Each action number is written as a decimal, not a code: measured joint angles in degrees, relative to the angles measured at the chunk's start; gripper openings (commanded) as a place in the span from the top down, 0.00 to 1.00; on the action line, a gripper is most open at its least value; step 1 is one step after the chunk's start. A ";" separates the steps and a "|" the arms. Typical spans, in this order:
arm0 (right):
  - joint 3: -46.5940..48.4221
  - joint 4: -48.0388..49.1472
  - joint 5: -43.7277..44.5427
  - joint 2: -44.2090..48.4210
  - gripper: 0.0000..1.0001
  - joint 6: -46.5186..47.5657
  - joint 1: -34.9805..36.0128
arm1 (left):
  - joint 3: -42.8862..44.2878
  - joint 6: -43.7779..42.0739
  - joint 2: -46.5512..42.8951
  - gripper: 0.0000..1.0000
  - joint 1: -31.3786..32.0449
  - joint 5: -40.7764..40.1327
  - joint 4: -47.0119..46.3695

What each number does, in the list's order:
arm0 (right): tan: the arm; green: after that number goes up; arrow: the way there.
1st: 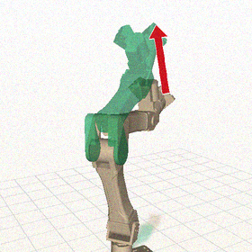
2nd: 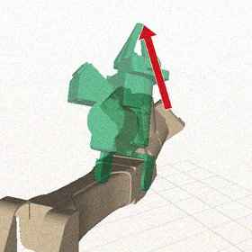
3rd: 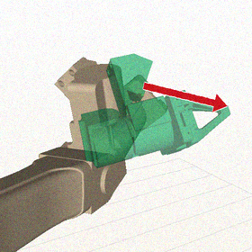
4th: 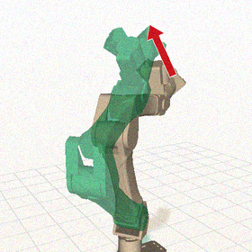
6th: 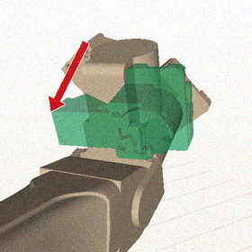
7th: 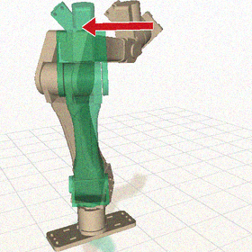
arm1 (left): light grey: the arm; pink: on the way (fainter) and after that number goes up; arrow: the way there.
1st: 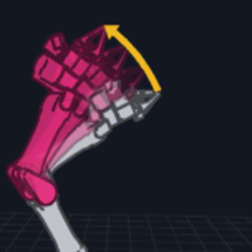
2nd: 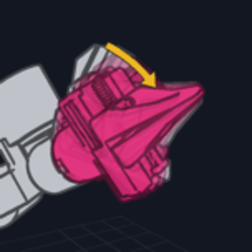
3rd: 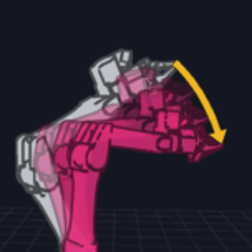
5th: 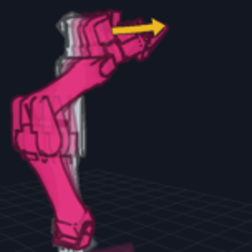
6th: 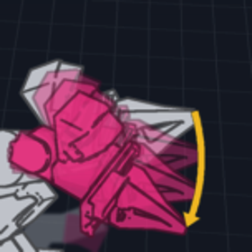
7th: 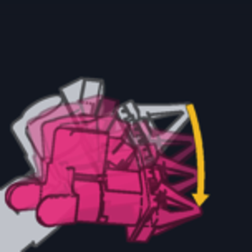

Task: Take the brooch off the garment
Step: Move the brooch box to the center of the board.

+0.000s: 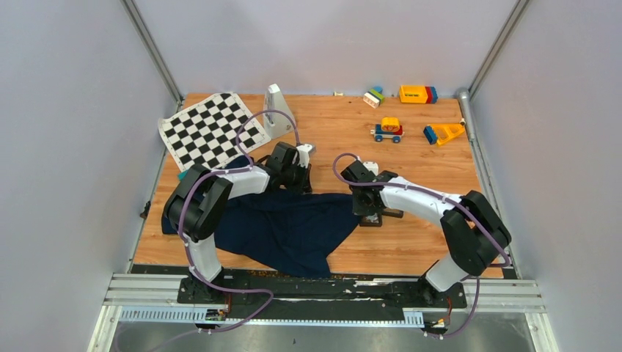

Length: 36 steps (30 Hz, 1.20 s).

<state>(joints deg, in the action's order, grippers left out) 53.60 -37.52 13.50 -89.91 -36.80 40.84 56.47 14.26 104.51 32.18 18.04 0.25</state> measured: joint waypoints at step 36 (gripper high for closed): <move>29.99 -0.74 -6.45 -17.73 0.40 11.32 -17.27 | -8.11 0.52 -10.69 0.82 -2.64 -2.64 -1.70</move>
<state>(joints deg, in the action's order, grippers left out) 83.59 -38.26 7.05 -107.63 -25.47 23.57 48.36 14.79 93.82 29.54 15.40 -1.45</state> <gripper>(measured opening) 0.567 0.083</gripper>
